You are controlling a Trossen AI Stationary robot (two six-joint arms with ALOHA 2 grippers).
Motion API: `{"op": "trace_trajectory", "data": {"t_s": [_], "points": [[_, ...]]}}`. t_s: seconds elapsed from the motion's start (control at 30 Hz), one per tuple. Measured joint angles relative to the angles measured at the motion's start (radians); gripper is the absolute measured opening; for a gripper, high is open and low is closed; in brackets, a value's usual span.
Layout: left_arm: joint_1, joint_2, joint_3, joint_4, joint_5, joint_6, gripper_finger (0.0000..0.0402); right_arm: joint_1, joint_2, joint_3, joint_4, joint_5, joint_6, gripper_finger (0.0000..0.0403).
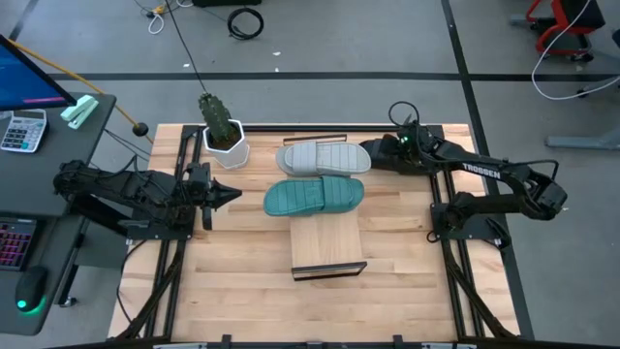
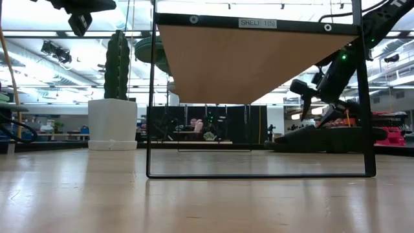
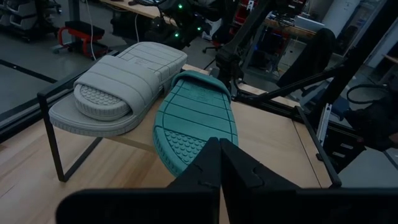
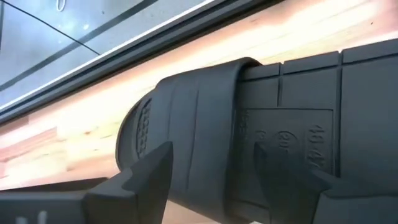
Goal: Pick and place slippers onto the shelf
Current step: Put the black pair of slippers on the shelf
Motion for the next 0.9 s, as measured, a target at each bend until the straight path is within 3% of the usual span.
{"op": "trace_trajectory", "data": {"t_s": [0.33, 0.67, 0.9], "points": [[0.0, 0.0, 0.0, 0.0, 0.0, -0.002, 0.0027, 0.008, 0.11, 0.001, 0.091, -0.015, 0.007, 0.0234], [0.0, 0.0, 0.0, 0.0, 0.0, -0.008, 0.0006, 0.007, 0.132, 0.001, 0.163, -0.041, -0.012, 0.0234], [0.0, 0.0, 0.0, 0.0, 0.0, -0.008, 0.0023, 0.001, 0.189, 0.004, 0.183, -0.065, -0.046, 0.0234]]}}
